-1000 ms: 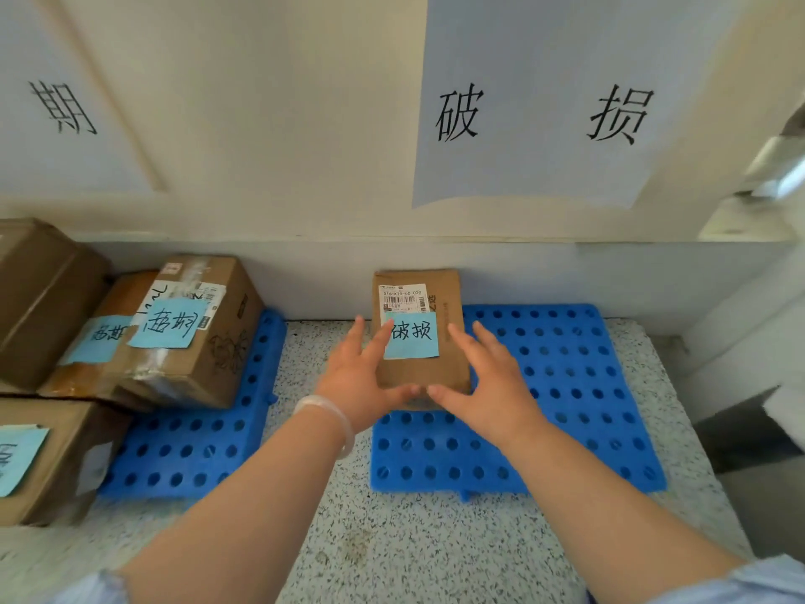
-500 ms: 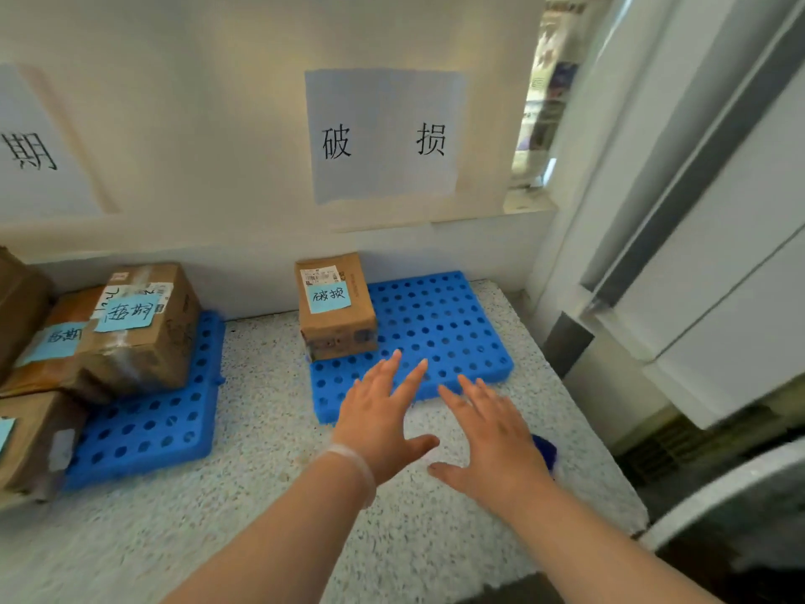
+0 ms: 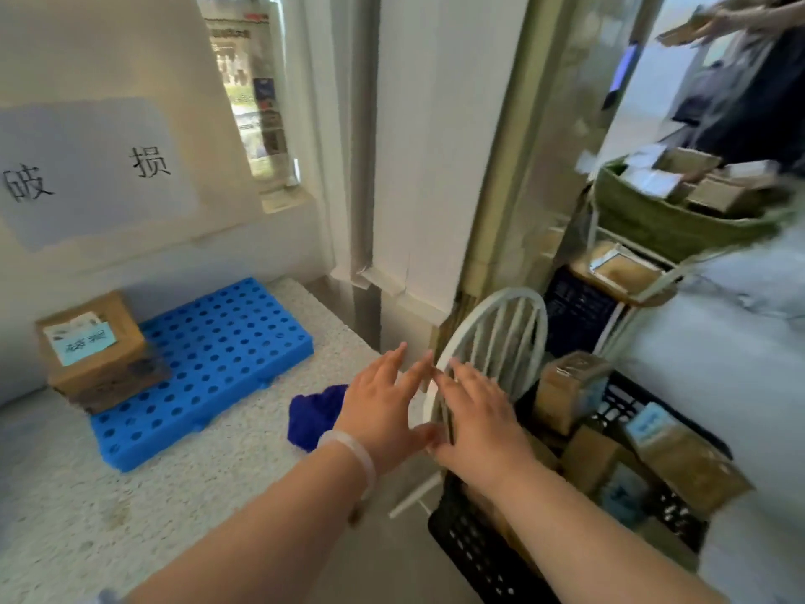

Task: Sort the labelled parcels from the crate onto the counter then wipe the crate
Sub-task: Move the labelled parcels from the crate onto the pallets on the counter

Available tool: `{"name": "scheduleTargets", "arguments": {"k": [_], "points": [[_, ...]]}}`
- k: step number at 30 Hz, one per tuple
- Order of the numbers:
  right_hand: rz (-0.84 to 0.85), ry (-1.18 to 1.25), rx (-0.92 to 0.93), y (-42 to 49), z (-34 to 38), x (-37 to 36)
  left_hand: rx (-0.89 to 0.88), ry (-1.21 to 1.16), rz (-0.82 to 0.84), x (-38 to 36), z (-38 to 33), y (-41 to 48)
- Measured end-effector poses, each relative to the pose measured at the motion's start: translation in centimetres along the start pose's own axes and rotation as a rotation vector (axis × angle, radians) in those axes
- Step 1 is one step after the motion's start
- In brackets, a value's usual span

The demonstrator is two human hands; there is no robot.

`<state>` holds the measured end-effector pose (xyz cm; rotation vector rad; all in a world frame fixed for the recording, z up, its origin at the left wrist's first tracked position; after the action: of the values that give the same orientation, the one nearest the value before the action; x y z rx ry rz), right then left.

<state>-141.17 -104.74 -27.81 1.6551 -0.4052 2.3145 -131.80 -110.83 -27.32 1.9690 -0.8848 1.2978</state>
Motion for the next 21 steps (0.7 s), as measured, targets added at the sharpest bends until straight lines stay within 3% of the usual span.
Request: {"name": "scheduleTargets", "arguments": {"k": [12,16,21], "points": [[0.004,0.130,-0.391,-4.6,-25.1,4.6,-0.181,-0.141,0.247,-11.1,-19.8,10.9],[-0.023,0.212,-0.597,-5.8,-33.9,5.4,-0.141,-0.191,0.342,-16.0,-23.7,14.1],[0.004,0.219,-0.709,-4.8,-41.3,4.5,-0.077,-0.239,0.420,-20.8,-26.4,17.7]]}}
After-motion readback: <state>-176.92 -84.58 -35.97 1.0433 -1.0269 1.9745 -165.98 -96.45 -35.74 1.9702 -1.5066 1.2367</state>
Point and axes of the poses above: each hand's wrist, its own y-axis towards the middle knuckle, its own x-axis out of the back of the hand, z = x × y, the point moved 9 cm from there along y, towards the middle knuckle, and after that the axes turned 10 degrees about -x, right-handed, at the moved point
